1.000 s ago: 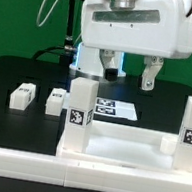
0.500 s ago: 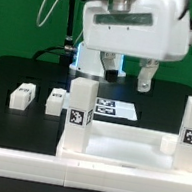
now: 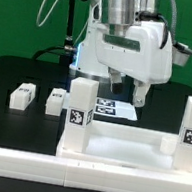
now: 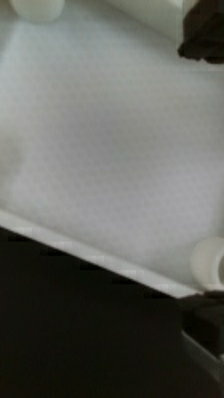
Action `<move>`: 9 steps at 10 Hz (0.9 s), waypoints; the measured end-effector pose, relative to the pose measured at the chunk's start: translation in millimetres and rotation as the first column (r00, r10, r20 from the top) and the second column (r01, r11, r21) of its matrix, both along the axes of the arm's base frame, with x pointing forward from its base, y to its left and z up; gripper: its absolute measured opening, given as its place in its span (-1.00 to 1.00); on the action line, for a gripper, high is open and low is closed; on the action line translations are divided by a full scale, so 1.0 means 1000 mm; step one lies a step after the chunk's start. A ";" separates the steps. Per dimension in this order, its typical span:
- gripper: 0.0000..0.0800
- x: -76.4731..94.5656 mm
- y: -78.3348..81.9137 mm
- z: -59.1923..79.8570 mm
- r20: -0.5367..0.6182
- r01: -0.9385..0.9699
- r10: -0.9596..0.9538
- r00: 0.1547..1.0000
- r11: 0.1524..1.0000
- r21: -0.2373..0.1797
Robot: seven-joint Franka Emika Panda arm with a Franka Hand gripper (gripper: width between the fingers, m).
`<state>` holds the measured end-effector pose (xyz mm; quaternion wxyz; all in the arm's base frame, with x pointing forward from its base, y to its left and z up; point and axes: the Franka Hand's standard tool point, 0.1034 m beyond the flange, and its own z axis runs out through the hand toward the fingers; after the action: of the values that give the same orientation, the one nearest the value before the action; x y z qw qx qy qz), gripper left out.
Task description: Assemble desk
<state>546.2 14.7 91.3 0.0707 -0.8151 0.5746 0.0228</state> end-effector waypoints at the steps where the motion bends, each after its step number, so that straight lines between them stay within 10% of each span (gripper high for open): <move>1: 0.62 0.000 0.000 0.000 -0.001 -0.001 0.001 1.000 1.000 0.000; 4: 0.62 -0.002 0.001 -0.003 -0.008 0.013 -0.013 1.000 1.000 0.002; 9: 0.62 -0.031 0.014 -0.072 -0.104 0.210 -0.211 0.972 0.978 -0.016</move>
Offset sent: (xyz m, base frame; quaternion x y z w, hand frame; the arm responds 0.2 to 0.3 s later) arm 0.0000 0.0000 0.0000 0.0000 0.0000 0.0000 1.0000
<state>515.4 28.3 19.4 0.0403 -0.7474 0.6607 0.0569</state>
